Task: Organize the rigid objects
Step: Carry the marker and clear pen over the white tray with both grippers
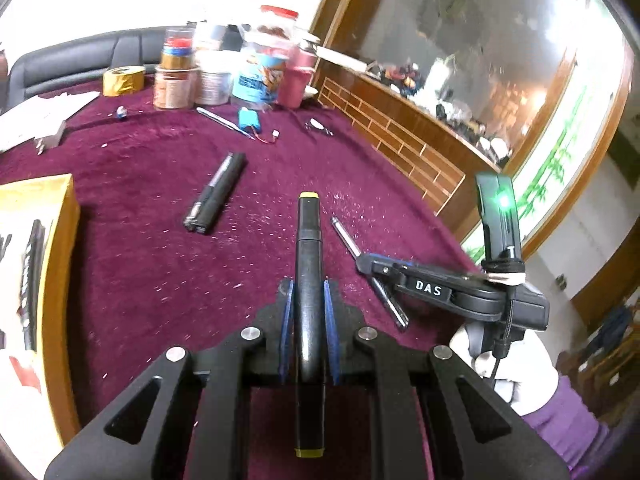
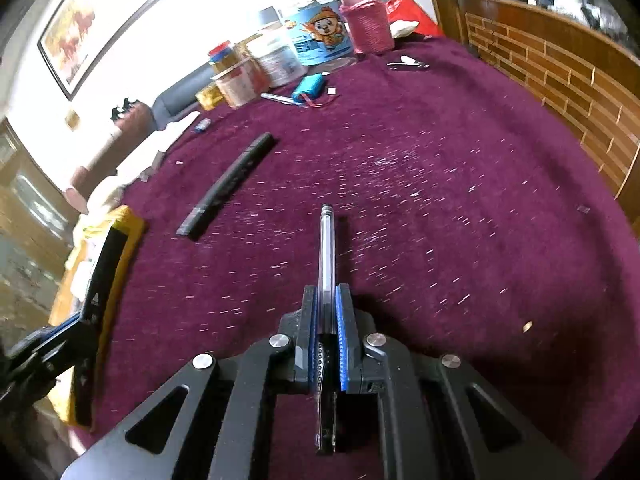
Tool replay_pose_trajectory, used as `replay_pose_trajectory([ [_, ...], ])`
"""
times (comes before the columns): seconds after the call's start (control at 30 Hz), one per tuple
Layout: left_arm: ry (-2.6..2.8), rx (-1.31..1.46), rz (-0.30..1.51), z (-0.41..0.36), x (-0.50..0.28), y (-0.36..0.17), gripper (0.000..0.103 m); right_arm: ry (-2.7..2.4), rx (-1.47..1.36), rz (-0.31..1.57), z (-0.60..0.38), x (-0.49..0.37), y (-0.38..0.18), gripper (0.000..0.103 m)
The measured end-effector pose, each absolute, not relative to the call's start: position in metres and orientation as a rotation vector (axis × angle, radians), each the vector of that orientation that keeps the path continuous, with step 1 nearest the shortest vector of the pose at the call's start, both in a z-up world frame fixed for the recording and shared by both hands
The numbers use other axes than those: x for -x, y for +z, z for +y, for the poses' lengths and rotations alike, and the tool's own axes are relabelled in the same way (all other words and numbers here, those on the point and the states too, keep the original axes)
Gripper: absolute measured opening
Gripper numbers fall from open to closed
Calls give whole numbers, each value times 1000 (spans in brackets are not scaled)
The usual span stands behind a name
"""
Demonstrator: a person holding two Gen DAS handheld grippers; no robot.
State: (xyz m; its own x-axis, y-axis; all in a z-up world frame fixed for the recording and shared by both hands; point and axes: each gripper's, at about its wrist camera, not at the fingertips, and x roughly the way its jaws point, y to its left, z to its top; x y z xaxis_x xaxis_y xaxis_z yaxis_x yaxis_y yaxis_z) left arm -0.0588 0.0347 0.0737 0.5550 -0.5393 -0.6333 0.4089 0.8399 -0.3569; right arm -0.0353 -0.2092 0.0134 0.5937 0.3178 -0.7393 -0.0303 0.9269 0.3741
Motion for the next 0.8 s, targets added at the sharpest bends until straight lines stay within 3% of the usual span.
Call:
replay_pose_trajectory([
  [0.5, -422, 389, 671, 168, 105, 99, 12, 509, -344, 839, -122, 64, 76, 8],
  [0.8, -150, 482, 662, 275, 129, 73, 12, 680, -396, 946, -53, 48, 67, 8],
])
